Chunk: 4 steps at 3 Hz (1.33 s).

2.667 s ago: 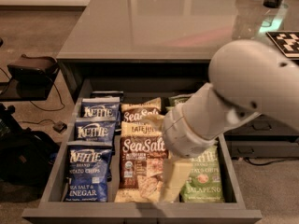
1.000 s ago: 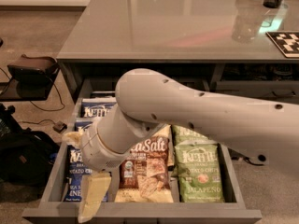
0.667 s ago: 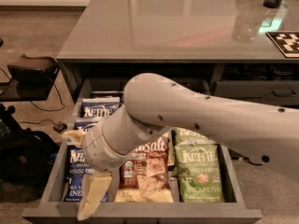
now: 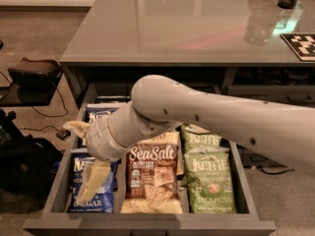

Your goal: Pick blue chip bag from top drawer and place on counter

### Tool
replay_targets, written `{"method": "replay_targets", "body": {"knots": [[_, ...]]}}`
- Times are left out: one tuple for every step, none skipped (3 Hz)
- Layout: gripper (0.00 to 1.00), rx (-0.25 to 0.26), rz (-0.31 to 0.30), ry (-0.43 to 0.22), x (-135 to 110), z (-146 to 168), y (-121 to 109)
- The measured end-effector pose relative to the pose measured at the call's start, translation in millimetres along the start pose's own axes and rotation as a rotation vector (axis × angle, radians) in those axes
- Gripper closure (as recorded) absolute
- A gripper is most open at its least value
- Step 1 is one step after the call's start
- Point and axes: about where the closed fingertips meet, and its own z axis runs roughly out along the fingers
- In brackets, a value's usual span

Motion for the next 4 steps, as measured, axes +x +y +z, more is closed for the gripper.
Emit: {"method": "replay_targets", "body": {"knots": [[0.00,-0.010,0.017,0.019,10.4,17.8,-19.3],[0.00,-0.033,0.081,0.058,33.9,35.4,-28.5],[0.00,-0.056,0.158,0.109,60.4,48.8,-35.0],[0.00,-0.068,0.221,0.164,85.4,57.9,-38.8]]}}
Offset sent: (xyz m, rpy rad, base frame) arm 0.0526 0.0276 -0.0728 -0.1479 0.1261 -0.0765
